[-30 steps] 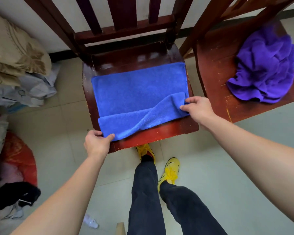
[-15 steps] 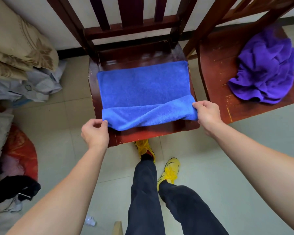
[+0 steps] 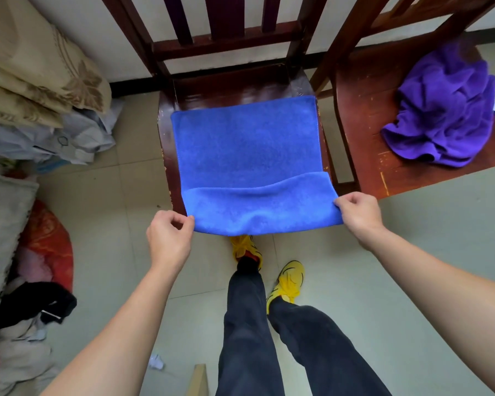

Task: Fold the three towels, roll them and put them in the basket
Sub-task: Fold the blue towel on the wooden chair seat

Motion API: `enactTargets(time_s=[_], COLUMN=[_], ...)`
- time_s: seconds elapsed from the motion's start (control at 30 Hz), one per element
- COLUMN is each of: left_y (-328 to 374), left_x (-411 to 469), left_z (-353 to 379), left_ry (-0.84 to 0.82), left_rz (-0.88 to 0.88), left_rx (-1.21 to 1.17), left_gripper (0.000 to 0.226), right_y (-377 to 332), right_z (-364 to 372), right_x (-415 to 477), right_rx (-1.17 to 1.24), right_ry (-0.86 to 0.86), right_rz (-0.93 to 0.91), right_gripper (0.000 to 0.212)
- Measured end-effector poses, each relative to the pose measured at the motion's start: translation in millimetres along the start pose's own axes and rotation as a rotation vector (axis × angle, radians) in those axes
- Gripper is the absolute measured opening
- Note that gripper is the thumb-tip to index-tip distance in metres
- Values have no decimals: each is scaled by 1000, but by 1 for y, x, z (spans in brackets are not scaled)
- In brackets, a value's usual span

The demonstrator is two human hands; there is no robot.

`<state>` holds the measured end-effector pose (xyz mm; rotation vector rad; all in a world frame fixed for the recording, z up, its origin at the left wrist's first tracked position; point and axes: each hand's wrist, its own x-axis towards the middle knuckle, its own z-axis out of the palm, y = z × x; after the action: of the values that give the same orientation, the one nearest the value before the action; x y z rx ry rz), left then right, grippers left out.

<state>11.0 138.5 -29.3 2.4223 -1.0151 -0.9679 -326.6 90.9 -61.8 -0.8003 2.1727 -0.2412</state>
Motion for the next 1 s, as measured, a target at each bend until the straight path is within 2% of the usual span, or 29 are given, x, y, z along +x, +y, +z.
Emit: enactTargets(time_s=[0.07,0.17,0.23,0.33,0.4,0.53,0.63,0.7,0.77,0.8,0.9,1.0], left_y=[-6,-11,-21,-43,-57,-74,-82,-85,-87,-87,-83,-82], left_x=[0,7,13,11,8,4,3,7,13,17,28,35], left_z=[1,7,14,21,26,33,41,47,53,56,70,83], left_ry=[-22,-85,-143,-203,-204,-228,-239,-228,-237,-262,-404,-436], left_rz=[-36,-186,-246,-262,-284,-360,-405,-470,-581,-622,-683,-706], left_rx=[-98,-317,-288,-93,-20,-59,-92,-130,-258,-342,-508,-584], left_gripper=[14,19,21,18,14,9,27,51,73,77,65,57], right_y=[11,22,29,41,51,65,71,68,58,50,35,38], right_z=[-1,-2,-1,-2,-3,0,8,16,25,29,40,49], right_x=[-1,0,1,0,0,2,9,16,24,26,36,46], right_rx=[-31,-20,-4,-63,-142,-256,-270,-187,10,109,255,297], right_ry=[-31,-39,-47,-108,-154,-219,-213,-206,-225,-260,-419,-445], right_rz=[11,25,35,17,11,34,93,110,172,221,364,426], right_gripper=[20,18,15,7,14,10,11,27,53,57,43,47])
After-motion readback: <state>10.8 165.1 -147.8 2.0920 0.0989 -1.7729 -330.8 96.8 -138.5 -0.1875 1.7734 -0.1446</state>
